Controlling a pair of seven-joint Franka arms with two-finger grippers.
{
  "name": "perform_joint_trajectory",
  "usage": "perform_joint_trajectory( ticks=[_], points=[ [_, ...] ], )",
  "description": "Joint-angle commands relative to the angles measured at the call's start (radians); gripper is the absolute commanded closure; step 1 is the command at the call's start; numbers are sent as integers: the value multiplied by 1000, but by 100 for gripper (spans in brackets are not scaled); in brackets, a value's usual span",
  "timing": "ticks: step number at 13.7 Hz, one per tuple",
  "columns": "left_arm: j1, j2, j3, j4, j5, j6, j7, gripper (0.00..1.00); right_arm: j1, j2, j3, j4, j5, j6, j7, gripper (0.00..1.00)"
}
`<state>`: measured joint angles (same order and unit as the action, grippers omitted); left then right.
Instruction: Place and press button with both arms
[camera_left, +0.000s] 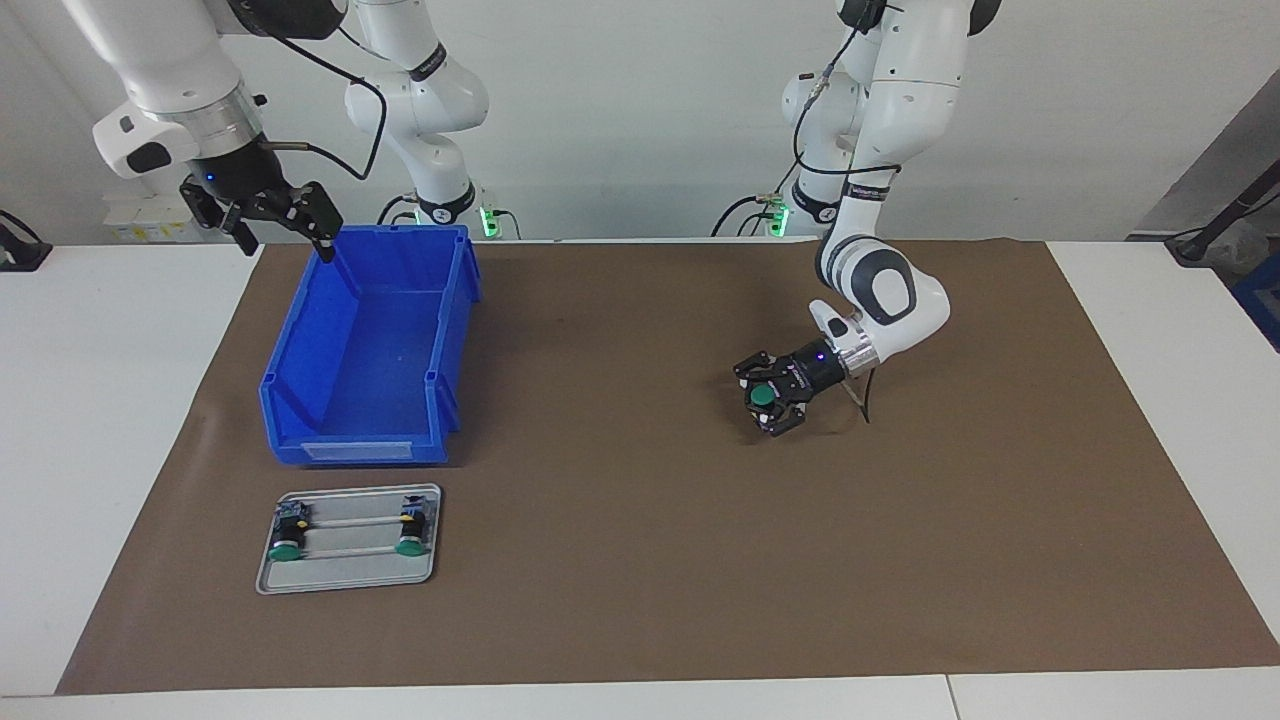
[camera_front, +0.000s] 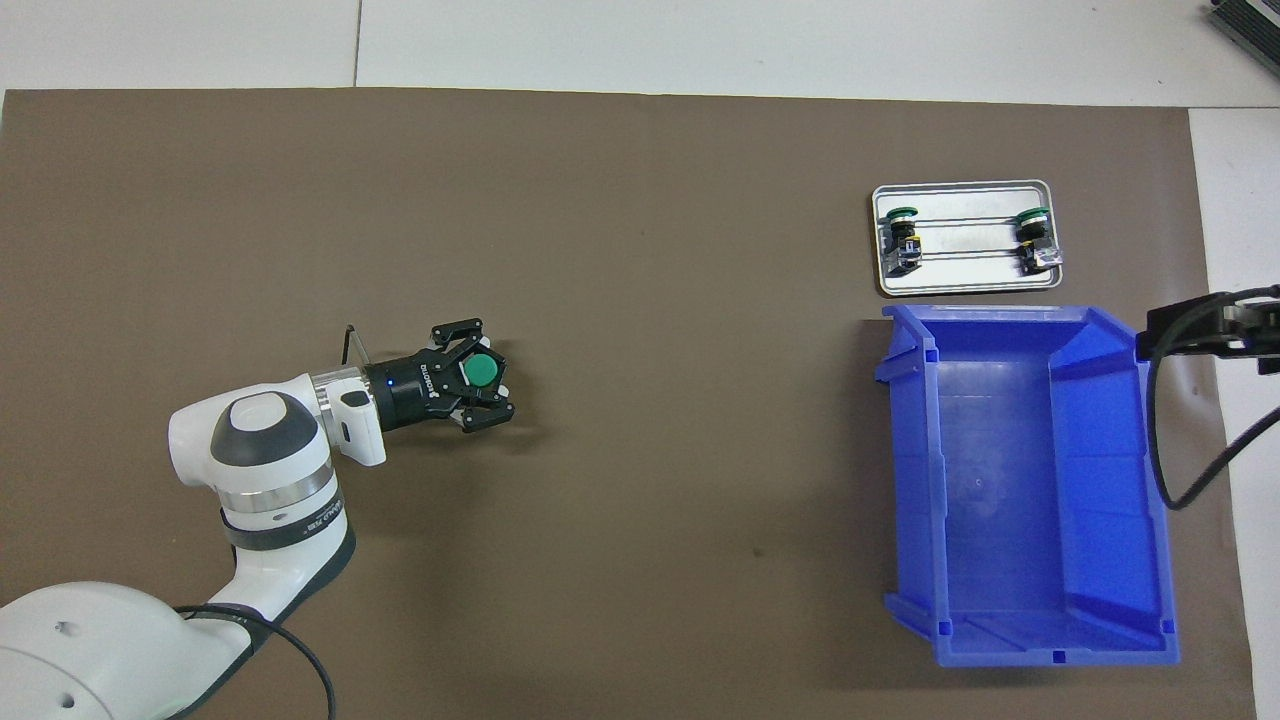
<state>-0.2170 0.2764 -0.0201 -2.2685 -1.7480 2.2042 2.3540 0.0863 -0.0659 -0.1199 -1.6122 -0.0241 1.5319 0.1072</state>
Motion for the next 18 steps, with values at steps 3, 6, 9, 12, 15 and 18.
perform_joint_trajectory(
  ticks=[3, 6, 9, 12, 15, 18],
  points=[
    [-13, -8, 9, -36, -24, 28, 34, 75, 0, -20, 2, -25, -7, 10, 9, 0],
    [-13, -8, 9, -37, -24, 26, 34, 69, 0, -20, 2, -25, -8, 11, 9, 0],
    [-13, -9, 9, -37, -22, 26, 34, 63, 0, -20, 2, -25, -8, 11, 8, 0],
    [-13, -9, 9, -39, -22, 31, 33, 57, 0, -20, 2, -23, -8, 11, 9, 0],
    [-13, -9, 11, -42, -22, 28, 33, 54, 0, -20, 2, -25, -8, 11, 8, 0],
    [-10, -14, 11, -45, -21, 11, 34, 55, 0, -20, 2, -25, -8, 11, 9, 0]
  ],
)
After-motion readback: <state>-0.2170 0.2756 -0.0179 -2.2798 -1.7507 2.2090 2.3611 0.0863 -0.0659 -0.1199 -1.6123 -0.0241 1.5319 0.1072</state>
